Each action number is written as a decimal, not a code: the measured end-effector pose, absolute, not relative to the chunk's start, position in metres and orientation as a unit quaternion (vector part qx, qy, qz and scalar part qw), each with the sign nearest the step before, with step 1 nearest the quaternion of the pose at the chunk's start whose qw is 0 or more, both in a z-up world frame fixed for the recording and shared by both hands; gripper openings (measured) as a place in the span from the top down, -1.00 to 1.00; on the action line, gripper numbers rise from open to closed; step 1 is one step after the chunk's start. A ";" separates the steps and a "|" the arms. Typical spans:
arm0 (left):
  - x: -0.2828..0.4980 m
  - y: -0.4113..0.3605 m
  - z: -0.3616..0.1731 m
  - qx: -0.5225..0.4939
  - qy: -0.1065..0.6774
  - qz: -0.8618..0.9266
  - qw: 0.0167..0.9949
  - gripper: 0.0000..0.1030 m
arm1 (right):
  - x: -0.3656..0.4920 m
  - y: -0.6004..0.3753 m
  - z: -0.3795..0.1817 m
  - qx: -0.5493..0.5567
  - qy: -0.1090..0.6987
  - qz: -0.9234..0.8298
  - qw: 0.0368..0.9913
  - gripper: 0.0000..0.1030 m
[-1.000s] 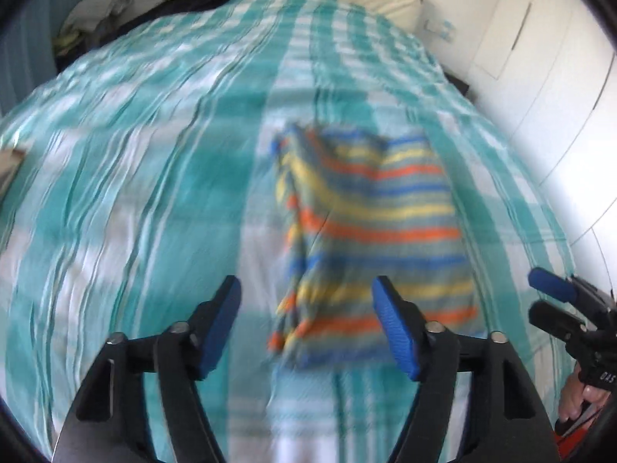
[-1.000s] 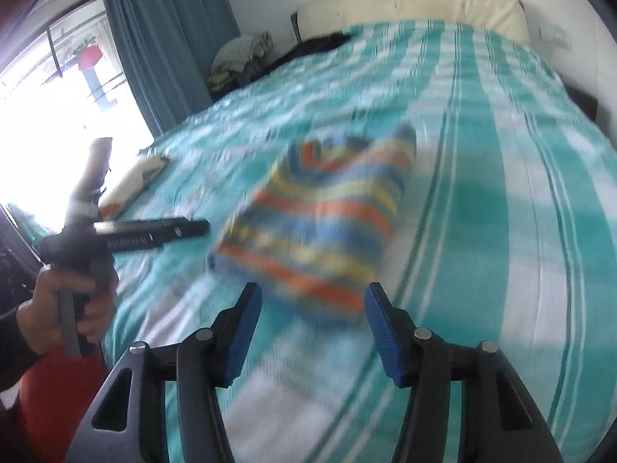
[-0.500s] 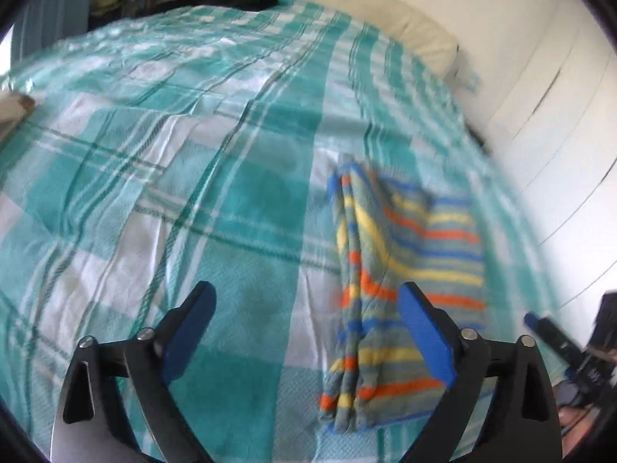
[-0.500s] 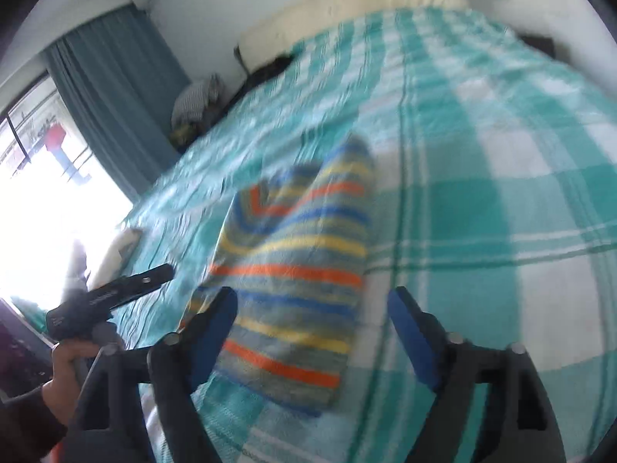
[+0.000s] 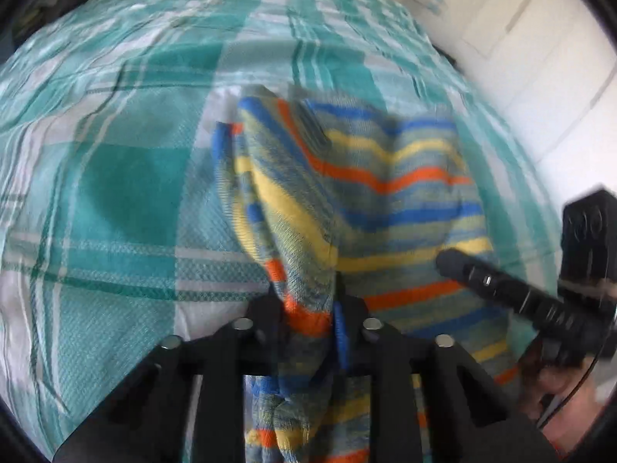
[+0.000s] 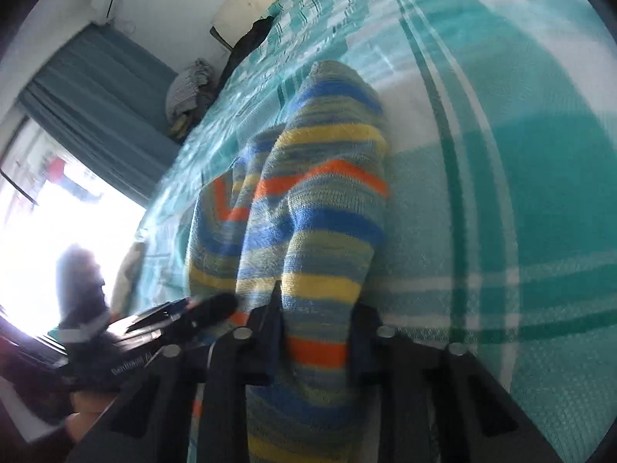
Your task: Fold small clothes
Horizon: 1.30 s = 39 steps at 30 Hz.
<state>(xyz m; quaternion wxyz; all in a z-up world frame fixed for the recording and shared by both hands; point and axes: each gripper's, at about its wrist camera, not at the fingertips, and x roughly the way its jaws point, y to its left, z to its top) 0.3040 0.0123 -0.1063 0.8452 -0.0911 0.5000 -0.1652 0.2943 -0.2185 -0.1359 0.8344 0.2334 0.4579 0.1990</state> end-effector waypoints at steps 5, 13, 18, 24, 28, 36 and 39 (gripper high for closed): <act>0.275 0.000 -0.037 -0.037 0.419 -0.172 0.891 0.70 | 0.264 -0.182 -0.059 0.057 0.385 0.190 0.901 0.61; 0.273 -0.021 0.025 -0.050 0.389 -0.195 0.899 -0.28 | 0.257 -0.230 0.027 0.099 0.312 0.201 0.923 0.57; 0.239 -0.017 -0.071 0.007 0.504 -0.118 0.856 -0.50 | 0.246 -0.290 -0.050 0.100 0.461 0.077 0.878 -0.47; 0.125 -0.014 -0.045 0.081 0.437 -0.056 0.894 -0.94 | 0.127 -0.326 -0.061 0.076 0.468 0.007 0.881 -0.96; 0.085 -0.026 0.000 0.122 0.397 -0.010 0.909 -0.96 | 0.082 -0.307 -0.027 0.062 0.443 0.007 0.894 -0.99; 0.036 -0.023 0.044 0.078 0.428 -0.013 0.900 -0.97 | 0.022 -0.257 0.020 0.014 0.437 0.012 0.899 -0.99; 0.013 -0.025 0.042 0.093 0.430 0.005 0.898 -0.97 | 0.003 -0.244 0.025 0.007 0.441 0.029 0.897 -0.99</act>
